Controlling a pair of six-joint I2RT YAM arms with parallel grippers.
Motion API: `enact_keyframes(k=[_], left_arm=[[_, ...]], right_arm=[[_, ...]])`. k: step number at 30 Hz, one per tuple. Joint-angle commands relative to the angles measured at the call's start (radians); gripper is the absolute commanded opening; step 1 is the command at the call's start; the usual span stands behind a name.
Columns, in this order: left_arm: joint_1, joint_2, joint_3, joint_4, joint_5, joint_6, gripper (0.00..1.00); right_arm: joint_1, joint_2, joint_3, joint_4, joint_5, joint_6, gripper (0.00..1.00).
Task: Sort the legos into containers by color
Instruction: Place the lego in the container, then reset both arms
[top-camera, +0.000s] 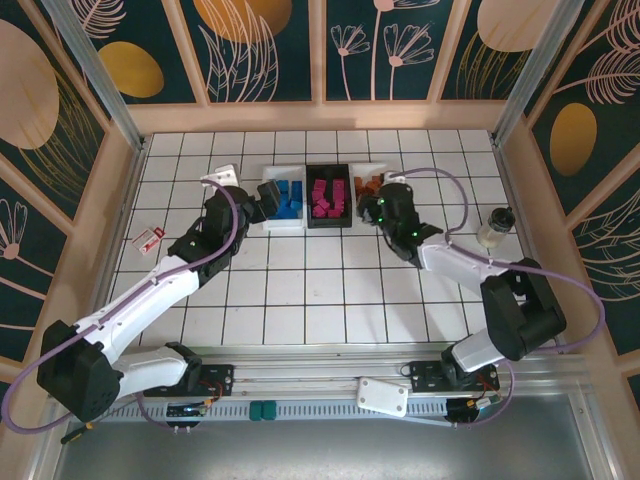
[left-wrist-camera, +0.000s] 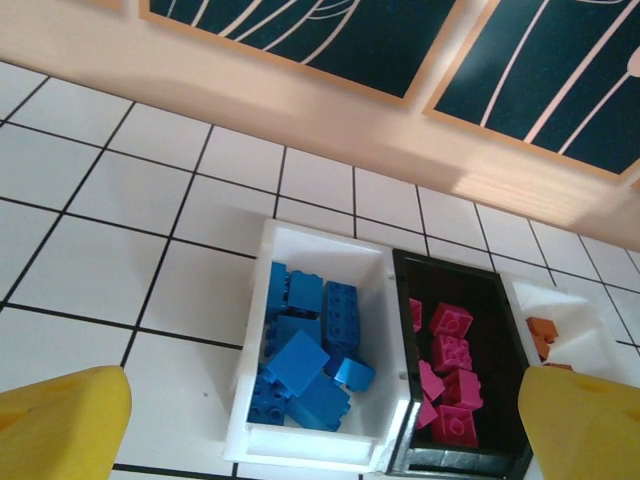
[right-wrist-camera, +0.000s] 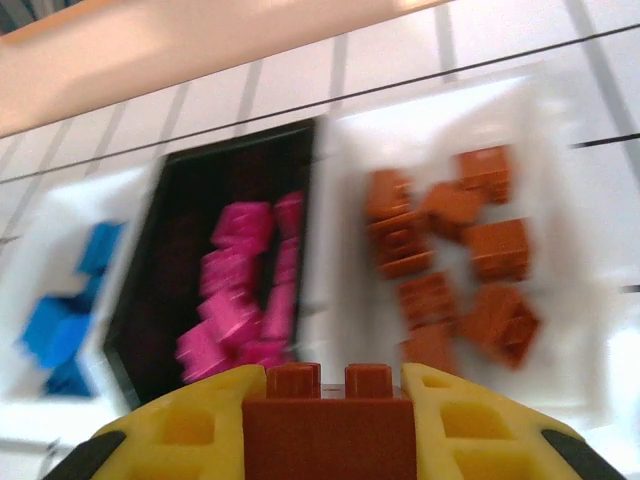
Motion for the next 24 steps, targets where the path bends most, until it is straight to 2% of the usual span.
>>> enact_keyframes(k=[1,5,6,7,8,9,11,12,16,20,24], left_arm=[[0.002,-0.027,-0.007,0.009,-0.05,-0.001,0.98],[0.004,-0.049,-0.011,0.005,-0.054,-0.001,0.98],[0.005,-0.058,-0.017,0.01,-0.067,0.002,0.99],[0.005,-0.065,-0.024,0.017,-0.081,0.004,0.99],[0.006,-0.075,-0.034,0.033,-0.092,0.012,0.99],[0.009,-0.08,-0.044,0.041,-0.103,0.022,0.99],[0.015,-0.083,-0.056,0.046,-0.138,0.041,0.99],[0.016,-0.087,-0.071,0.067,-0.154,0.063,0.98],[0.04,-0.117,-0.139,0.15,-0.177,0.104,0.99],[0.079,-0.115,-0.24,0.317,-0.219,0.174,0.99],[0.134,-0.027,-0.314,0.453,-0.274,0.244,0.99]], right_arm=[[-0.073,0.084,0.064,-0.031,-0.03,-0.008,0.19],[-0.128,0.207,0.191,-0.056,-0.081,-0.018,0.21],[-0.137,0.239,0.231,-0.067,-0.095,-0.026,0.25],[-0.144,0.264,0.265,-0.08,-0.114,-0.035,0.37],[-0.15,0.297,0.305,-0.104,-0.127,-0.038,0.55],[-0.15,0.314,0.337,-0.123,-0.124,-0.043,0.66],[-0.151,0.311,0.358,-0.134,-0.122,-0.046,0.95],[-0.148,0.288,0.345,-0.123,-0.127,-0.045,0.99],[-0.139,0.119,0.217,-0.048,-0.105,-0.029,0.99],[-0.117,-0.107,0.026,0.029,-0.007,-0.022,0.99],[-0.116,-0.319,-0.185,0.122,0.114,-0.008,0.99]])
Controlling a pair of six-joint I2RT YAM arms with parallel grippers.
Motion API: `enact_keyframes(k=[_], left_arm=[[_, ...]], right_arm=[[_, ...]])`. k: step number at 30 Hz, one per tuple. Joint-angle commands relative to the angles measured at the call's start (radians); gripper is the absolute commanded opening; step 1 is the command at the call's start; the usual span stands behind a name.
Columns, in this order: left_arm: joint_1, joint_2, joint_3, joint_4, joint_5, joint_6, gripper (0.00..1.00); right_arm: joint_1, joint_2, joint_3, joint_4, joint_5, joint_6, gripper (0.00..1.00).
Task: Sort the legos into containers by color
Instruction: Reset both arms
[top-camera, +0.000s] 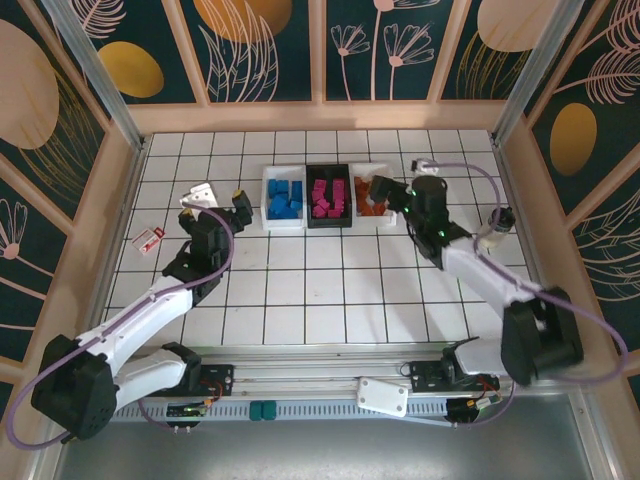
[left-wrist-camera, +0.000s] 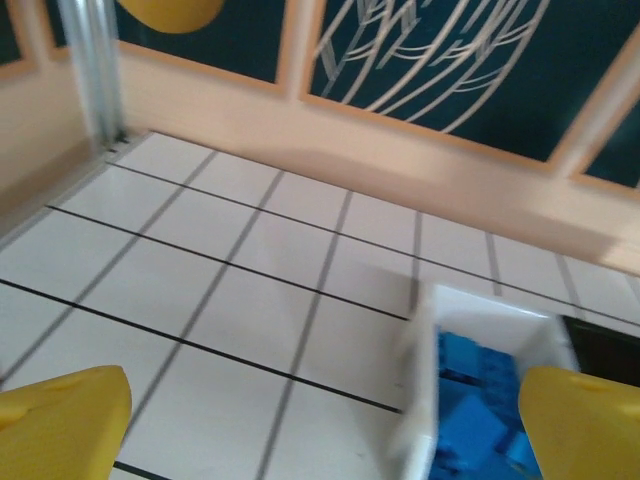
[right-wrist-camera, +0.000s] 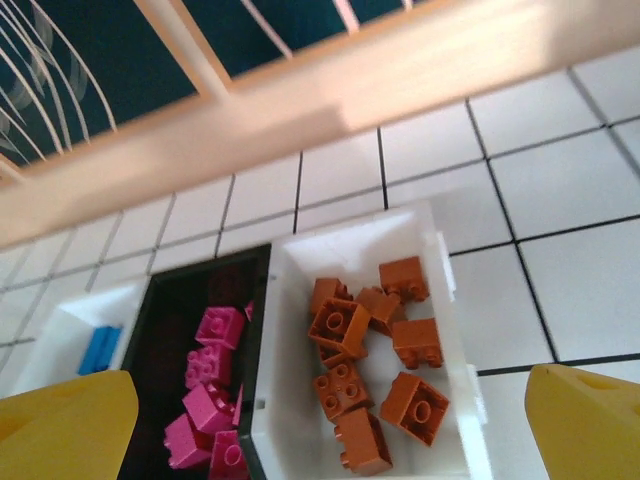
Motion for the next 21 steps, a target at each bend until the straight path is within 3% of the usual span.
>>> enact_keyframes(k=[1,6,13,17,21], left_arm=[[0.053,0.081,-0.048,0.182,-0.064,0.089,0.98],[0.131,0.24,-0.077,0.338,-0.096,0.224,0.98],[0.266,0.262,-0.144,0.48,0.048,0.331,0.99],[0.288,0.326,-0.198,0.579,0.074,0.37,0.99],[0.302,0.354,-0.239,0.707,0.158,0.401,0.98]], right_arm=[[-0.005,-0.124,-0.141,0.09,0.15,0.024,0.99],[-0.008,-0.233,-0.252,0.107,0.277,0.081,0.99],[-0.011,-0.242,-0.211,0.063,0.368,-0.016,0.99],[-0.04,-0.264,-0.233,0.093,0.358,-0.1,0.99],[-0.074,-0.291,-0.352,0.313,0.324,-0.248,0.99]])
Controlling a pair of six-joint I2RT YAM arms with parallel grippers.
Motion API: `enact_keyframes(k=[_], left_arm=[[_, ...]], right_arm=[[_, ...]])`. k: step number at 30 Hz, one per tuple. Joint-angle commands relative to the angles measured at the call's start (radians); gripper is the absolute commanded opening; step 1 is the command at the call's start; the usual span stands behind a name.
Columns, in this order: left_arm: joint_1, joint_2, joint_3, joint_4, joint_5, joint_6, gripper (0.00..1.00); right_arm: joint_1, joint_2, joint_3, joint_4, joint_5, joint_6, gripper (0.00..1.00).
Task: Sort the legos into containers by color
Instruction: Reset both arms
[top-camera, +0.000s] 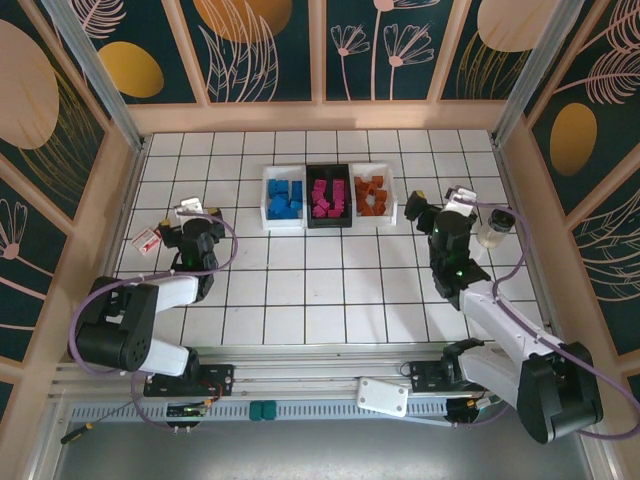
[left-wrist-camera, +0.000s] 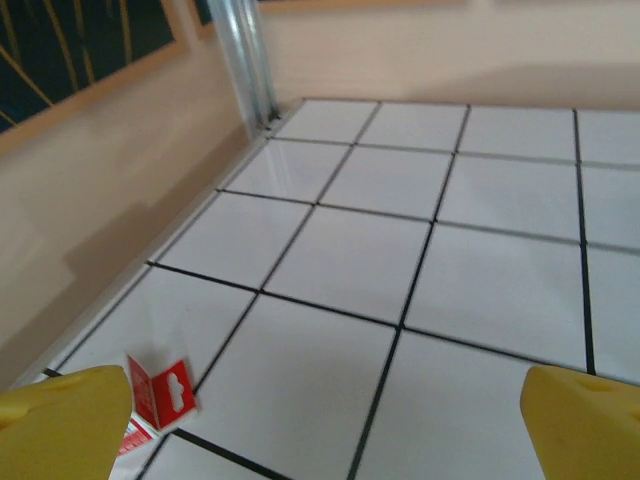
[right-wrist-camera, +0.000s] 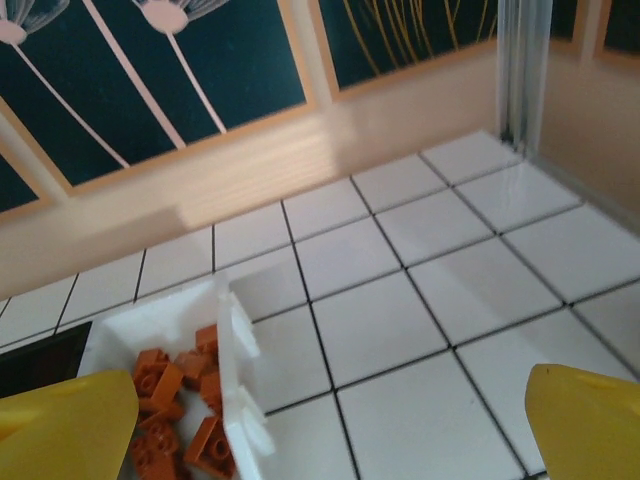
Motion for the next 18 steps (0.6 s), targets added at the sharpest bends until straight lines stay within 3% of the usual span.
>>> enact_keyframes(k=[1,4,8,10,11,13,16,18], left_arm=[[0.017,0.021,-0.017,0.172,0.102,0.068,0.98],[0.026,0.035,-0.078,0.319,0.171,0.109,0.98],[0.09,0.009,-0.137,0.388,0.275,0.059,0.99],[0.139,0.049,-0.225,0.554,0.412,0.043,0.93],[0.139,0.103,-0.251,0.696,0.441,0.064,0.96],[0.138,0.051,-0.19,0.486,0.386,0.038,0.99],[0.14,0.07,-0.179,0.501,0.176,-0.051,0.99],[0.143,0.072,-0.18,0.511,0.175,-0.051,0.99]], right_arm=[[-0.04,-0.042,-0.098,0.214,0.013,-0.146,0.99],[-0.137,-0.039,-0.164,0.321,-0.065,-0.178,0.99],[-0.263,0.057,-0.225,0.474,-0.198,-0.208,0.99],[-0.298,0.14,-0.231,0.531,-0.257,-0.209,0.99],[-0.312,0.187,-0.248,0.598,-0.305,-0.218,0.99],[-0.329,0.272,-0.278,0.718,-0.338,-0.205,0.99],[-0.34,0.391,-0.298,0.858,-0.371,-0.224,0.99],[-0.342,0.477,-0.318,0.97,-0.383,-0.225,0.99]])
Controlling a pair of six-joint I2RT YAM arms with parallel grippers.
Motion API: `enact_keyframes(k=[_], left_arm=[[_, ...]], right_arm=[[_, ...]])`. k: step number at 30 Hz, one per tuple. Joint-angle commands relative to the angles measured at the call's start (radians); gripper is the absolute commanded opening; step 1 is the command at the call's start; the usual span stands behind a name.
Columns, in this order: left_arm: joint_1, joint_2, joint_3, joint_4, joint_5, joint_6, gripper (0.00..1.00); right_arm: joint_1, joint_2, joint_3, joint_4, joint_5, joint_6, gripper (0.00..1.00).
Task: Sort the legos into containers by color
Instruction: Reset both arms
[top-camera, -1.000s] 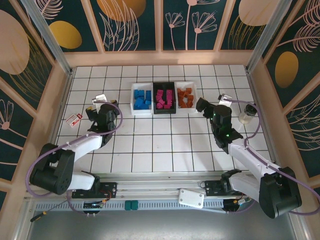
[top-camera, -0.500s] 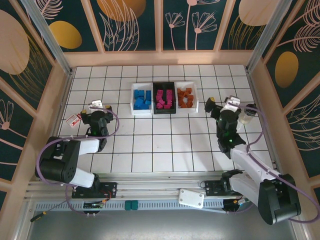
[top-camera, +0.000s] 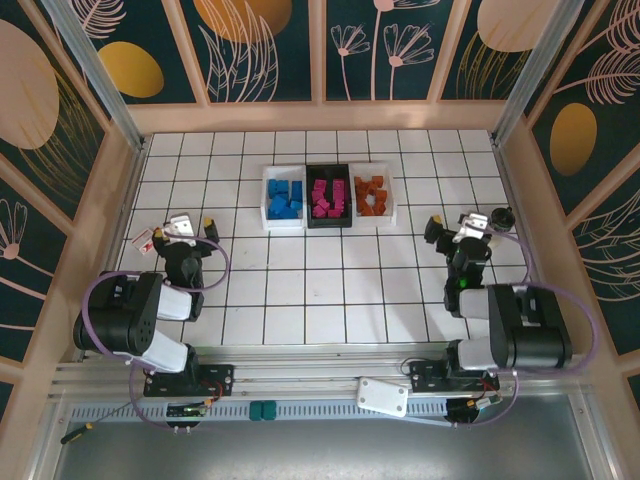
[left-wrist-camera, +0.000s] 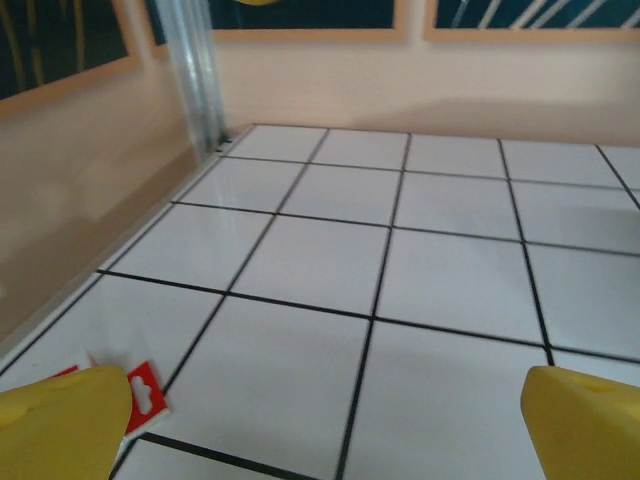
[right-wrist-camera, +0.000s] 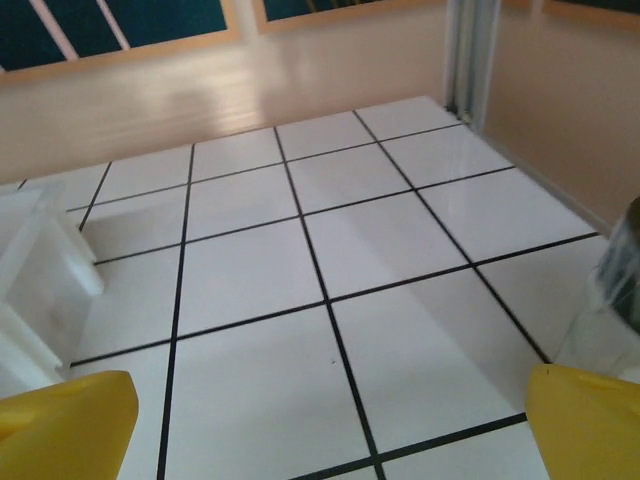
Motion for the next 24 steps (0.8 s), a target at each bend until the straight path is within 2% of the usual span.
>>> enact_keyframes(k=[1,2,4,10,13,24], left_arm=[[0.008,-0.005,0.02,0.06,-0.065,-0.058,0.99],[0.008,-0.002,0.018,0.069,-0.067,-0.057,0.99],[0.008,-0.003,0.02,0.062,-0.065,-0.057,0.99],[0.008,-0.002,0.02,0.065,-0.065,-0.057,0.99],[0.008,-0.002,0.019,0.064,-0.066,-0.057,0.99],[0.008,0.004,0.029,0.056,-0.064,-0.057,0.99]], right_arm=[[-0.009,0.133,-0.035,0.335,-0.06,-0.024,0.99],[-0.008,0.187,-0.045,0.431,-0.048,-0.028,0.99],[-0.018,0.144,-0.005,0.266,-0.053,-0.007,0.99],[-0.018,0.162,0.009,0.281,-0.042,-0.009,0.99],[-0.004,0.162,-0.013,0.319,0.051,0.008,0.99],[-0.003,0.163,-0.012,0.316,0.056,0.006,0.99]])
